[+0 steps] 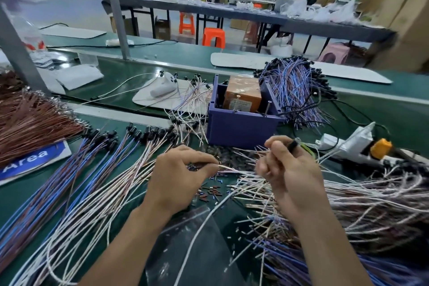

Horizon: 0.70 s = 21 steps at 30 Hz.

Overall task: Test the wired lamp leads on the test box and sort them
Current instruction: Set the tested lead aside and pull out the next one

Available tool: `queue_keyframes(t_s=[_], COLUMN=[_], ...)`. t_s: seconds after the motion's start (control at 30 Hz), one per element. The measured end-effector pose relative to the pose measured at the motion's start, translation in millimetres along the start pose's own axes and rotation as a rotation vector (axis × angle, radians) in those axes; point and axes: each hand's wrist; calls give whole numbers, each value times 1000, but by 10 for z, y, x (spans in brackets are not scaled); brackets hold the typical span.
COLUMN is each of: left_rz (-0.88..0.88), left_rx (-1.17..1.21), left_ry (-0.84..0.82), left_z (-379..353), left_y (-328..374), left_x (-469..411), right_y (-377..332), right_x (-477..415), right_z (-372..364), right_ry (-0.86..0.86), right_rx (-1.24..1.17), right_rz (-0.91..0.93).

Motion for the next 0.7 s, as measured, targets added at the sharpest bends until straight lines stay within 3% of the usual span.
queue_keyframes(t_s=[0.17,0.3,0.43,0.53,0.6,0.63,0.7], left_rz=[-94,-42,6,52,66,68,65], left_rx=[-11,25,127,238,266,273,273], left_ry=[-67,-62,-31,61,82,83,57], left_z=[-67,-117,-150,-145,-164,-173,-182], left_y=[75,99,128,142,164,172,187], left_x=[46,66,48,16,17,23,37], right_y=[131,204,197,155,165,183,219], right_x=[25,87,121,131,162,172,206], right_z=[-44,-116,-103,-73,-79,-88,-176], right_ry=[-265,-413,-307,-186,-152,-187,-259], right_rx=[649,776,467,-211,-477,-495,-261], right_rz=[197,139,-113,-294,-321,-312,-238])
Point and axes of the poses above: each hand's wrist, its own x-axis away from the middle knuckle, its own z-axis out of the back of the hand, y = z × x
